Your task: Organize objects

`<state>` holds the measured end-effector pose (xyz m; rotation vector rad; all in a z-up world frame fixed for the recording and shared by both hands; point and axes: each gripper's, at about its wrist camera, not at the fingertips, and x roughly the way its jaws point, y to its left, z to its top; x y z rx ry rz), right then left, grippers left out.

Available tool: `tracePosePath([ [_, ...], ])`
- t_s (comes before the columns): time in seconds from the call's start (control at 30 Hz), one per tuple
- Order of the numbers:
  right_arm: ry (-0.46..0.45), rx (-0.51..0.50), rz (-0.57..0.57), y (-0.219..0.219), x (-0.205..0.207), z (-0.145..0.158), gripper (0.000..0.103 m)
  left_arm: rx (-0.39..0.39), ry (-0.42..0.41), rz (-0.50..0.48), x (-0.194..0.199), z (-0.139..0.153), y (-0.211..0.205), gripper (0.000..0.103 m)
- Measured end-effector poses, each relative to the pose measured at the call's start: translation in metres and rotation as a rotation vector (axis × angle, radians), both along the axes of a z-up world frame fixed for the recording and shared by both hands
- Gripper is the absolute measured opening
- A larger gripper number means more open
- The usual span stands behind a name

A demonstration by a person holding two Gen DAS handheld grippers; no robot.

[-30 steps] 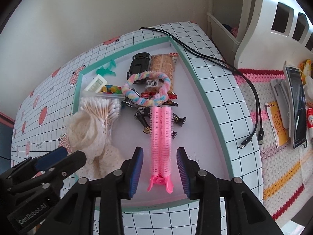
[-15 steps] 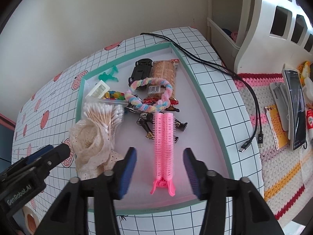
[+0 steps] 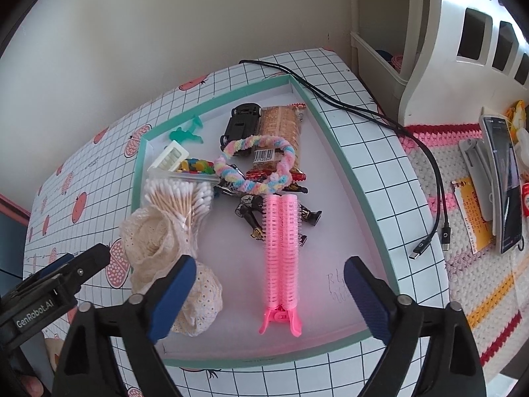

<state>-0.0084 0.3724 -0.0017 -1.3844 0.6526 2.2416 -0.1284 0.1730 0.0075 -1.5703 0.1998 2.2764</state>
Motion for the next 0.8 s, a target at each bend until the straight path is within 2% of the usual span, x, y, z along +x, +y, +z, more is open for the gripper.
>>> tracePosePath([
  [0.1, 0.000, 0.001, -0.001, 0.001, 0.000, 0.000, 0.096, 0.001, 0.002, 0.012, -0.002, 0.000, -0.002, 0.095],
  [0.23, 0.006, -0.005, -0.007, 0.002, 0.001, -0.001, 0.103, -0.015, 0.025, 0.027, -0.003, 0.000, -0.004, 0.096],
  [0.3, 0.005, -0.001, -0.008, 0.002, 0.001, -0.001, 0.103, -0.023, 0.036, 0.030, -0.004, 0.000, -0.005, 0.103],
  [0.8, -0.001, 0.016, 0.012, -0.010, -0.004, -0.001, 0.103, -0.007, 0.060, 0.045, -0.006, 0.006, -0.015, 0.103],
])
